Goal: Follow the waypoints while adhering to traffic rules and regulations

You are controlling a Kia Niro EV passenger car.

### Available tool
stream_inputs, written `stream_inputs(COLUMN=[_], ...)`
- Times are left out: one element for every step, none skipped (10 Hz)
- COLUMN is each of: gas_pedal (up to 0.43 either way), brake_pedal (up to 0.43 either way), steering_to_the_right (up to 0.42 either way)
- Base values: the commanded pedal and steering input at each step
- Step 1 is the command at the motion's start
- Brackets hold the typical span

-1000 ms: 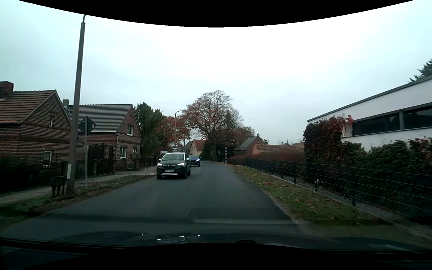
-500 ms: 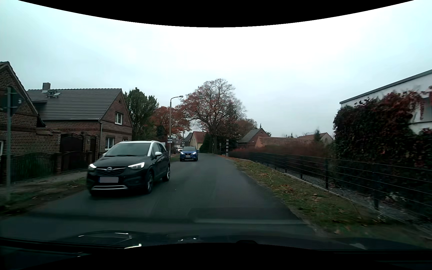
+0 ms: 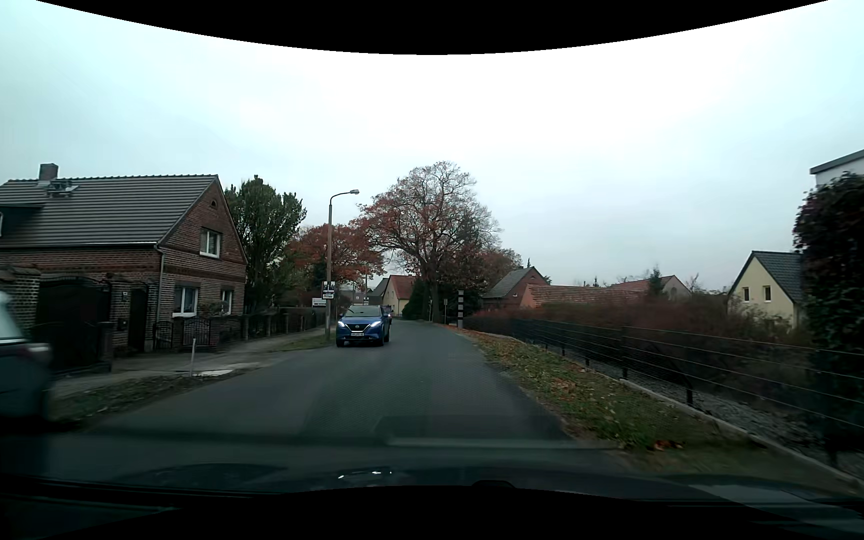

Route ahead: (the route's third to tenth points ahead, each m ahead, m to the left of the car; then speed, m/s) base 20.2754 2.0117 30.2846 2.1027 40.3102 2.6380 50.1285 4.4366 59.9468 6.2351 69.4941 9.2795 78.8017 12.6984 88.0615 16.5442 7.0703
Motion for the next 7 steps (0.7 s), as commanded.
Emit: stream_inputs(gas_pedal=[0.13, 0.13, 0.13, 0.13, 0.13, 0.118, 0.118], brake_pedal=[0.0, 0.0, 0.0, 0.0, 0.0, 0.0, 0.0], steering_to_the_right=[-0.017, -0.017, -0.017, -0.018, -0.018, -0.018, -0.019])
